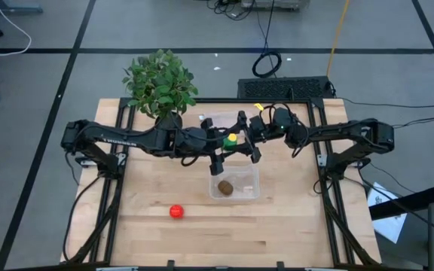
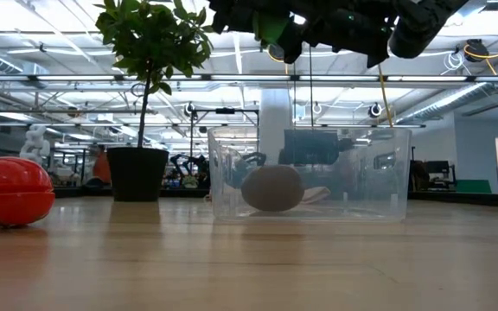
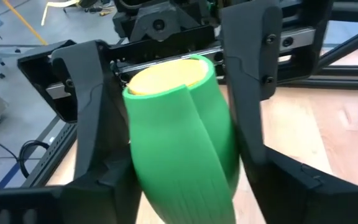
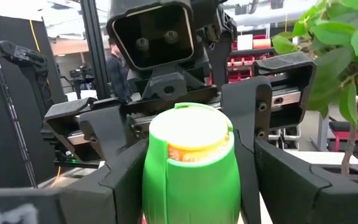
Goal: Pick and placing Produce into tupperware
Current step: Put the green corn into the transparent bin
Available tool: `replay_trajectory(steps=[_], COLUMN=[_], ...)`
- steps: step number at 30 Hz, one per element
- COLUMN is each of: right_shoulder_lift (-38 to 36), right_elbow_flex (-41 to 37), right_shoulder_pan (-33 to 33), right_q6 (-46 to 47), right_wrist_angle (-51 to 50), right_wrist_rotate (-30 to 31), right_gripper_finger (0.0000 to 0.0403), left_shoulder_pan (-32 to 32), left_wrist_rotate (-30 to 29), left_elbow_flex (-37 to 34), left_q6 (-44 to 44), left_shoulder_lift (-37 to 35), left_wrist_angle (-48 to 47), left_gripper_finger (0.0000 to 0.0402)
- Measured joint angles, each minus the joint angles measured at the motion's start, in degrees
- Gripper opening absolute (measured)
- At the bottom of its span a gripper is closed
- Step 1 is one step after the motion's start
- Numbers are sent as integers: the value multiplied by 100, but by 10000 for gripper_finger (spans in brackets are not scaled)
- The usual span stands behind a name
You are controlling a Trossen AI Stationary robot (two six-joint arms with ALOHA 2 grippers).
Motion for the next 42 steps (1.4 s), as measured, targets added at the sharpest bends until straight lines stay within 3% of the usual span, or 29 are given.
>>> replay_trajectory(steps=[8, 12, 22, 26, 30, 36, 42], right_shoulder_lift=[8, 8, 8, -21, -2, -2, -5], right_elbow_flex=[19, 13, 6, -64, -46, -40, -29], right_shoulder_pan=[9, 4, 7, 3, 4, 4, 4], right_q6=[23, 39, 55, 40, 2, 16, 54], right_wrist_angle=[18, -1, -41, -98, -50, 20, -8], right_wrist_rotate=[-13, -17, -41, -403, -303, -232, -164], right_gripper_finger=[241, 241, 240, 209, 190, 190, 191], left_shoulder_pan=[-134, -167, -204, -264, -364, -470, -589], left_wrist_rotate=[-238, -239, -400, -719, -1033, -1005, -1438], left_elbow_flex=[2, 4, 7, 32, 32, 19, 3], left_q6=[67, 64, 46, -155, -314, -409, -545], left_shoulder_lift=[-90, -101, -138, -311, -499, -870, -1090], left_wrist_angle=[-46, -52, -223, -638, -862, -1165, -1781], left_gripper_finger=[335, 358, 363, 363, 363, 363, 363])
